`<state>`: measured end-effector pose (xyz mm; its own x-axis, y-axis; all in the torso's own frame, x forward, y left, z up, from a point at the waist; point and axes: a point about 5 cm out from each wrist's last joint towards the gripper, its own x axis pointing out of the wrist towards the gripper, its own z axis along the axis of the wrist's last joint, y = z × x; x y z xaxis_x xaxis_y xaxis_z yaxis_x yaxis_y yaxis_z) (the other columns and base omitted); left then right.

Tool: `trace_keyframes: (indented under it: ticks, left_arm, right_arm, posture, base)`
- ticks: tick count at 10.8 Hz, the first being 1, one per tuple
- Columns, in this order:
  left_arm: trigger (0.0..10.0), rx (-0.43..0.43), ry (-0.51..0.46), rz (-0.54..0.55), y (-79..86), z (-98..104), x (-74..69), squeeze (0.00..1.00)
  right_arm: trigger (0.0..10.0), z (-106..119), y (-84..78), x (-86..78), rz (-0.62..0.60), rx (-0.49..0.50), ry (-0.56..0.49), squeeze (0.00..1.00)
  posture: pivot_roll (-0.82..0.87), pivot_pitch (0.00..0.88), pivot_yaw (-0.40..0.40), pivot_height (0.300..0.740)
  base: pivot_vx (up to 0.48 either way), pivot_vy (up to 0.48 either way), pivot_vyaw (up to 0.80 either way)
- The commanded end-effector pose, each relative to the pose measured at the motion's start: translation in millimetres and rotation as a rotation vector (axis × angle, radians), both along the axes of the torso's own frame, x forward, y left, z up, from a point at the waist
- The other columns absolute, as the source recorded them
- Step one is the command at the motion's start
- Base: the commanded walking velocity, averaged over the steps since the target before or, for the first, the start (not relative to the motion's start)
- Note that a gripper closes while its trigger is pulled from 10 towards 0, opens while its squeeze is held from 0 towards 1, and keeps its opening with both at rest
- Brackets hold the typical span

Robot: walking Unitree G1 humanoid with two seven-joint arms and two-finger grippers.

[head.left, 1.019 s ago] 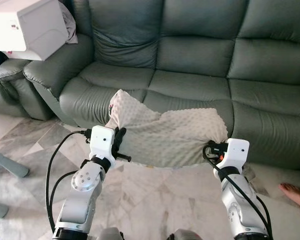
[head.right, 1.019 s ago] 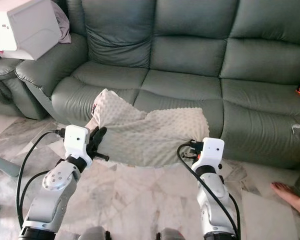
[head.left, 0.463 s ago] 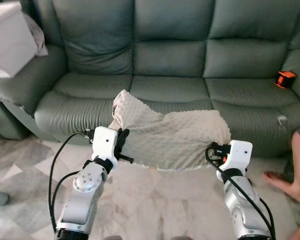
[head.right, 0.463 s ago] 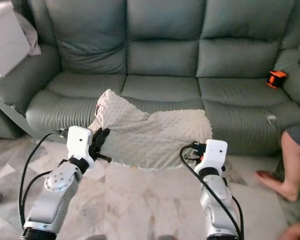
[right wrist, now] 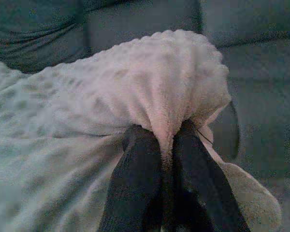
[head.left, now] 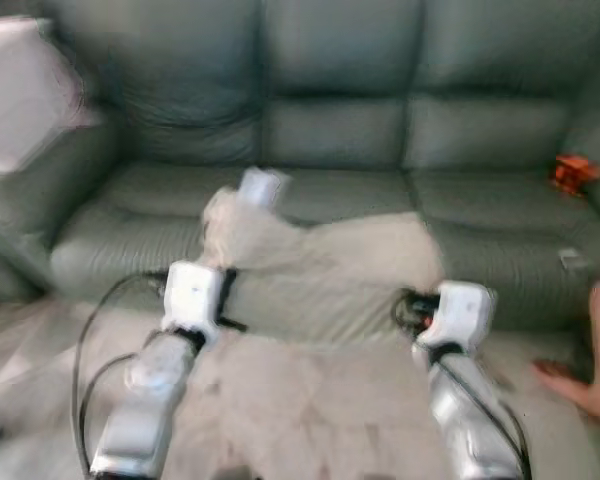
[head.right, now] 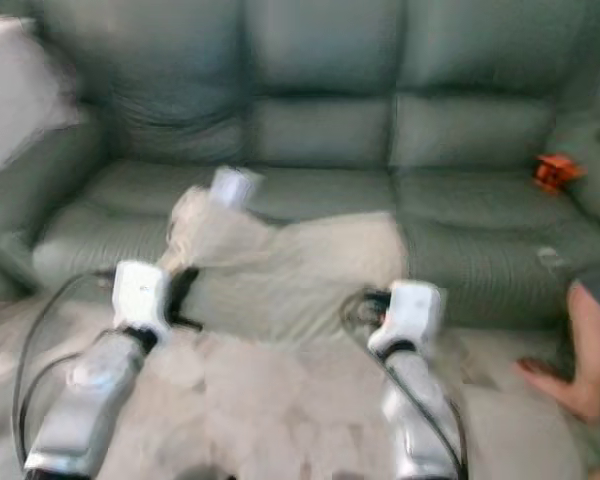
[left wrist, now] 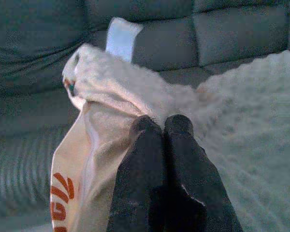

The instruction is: Move the pillow to the sofa

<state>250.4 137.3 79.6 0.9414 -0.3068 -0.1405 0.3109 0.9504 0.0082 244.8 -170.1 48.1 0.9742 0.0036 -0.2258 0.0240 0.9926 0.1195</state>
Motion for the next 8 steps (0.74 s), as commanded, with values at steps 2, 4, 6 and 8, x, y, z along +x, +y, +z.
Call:
trace_keyframes:
  ticks: [2,4,6,8]
  left_arm:
    - [10.0,-0.015,-0.035,-0.042,-11.6,7.9,2.9,0.0]
    - [10.0,-0.014,-0.035,-0.043,-12.0,8.0,2.9,0.0]
    - [10.0,-0.011,-0.035,-0.039,-12.6,7.8,4.2,0.0]
    - [10.0,-0.01,-0.036,-0.042,-13.7,7.9,4.7,0.0]
  right_arm:
    - [10.0,6.5,-9.5,2.3,-0.022,-0.019,-0.03,0.0]
    - [10.0,7.2,-10.1,3.7,-0.021,-0.021,-0.032,0.0]
    - [10.0,7.8,-9.3,4.6,-0.013,-0.024,-0.035,0.0]
    - [10.0,8.6,-7.8,4.9,-0.004,-0.024,-0.039,0.0]
  posture:
    - [-0.04,0.0,0.048,0.74]
    - [-0.04,0.0,0.046,0.74]
    - [-0.04,0.0,0.047,0.74]
    - [-0.04,0.0,0.047,0.74]
  base:
    - [0.304,0.0,-0.24]
    - [0.306,0.0,0.0]
    - [0.291,0.0,0.0]
    - [0.279,0.0,0.0]
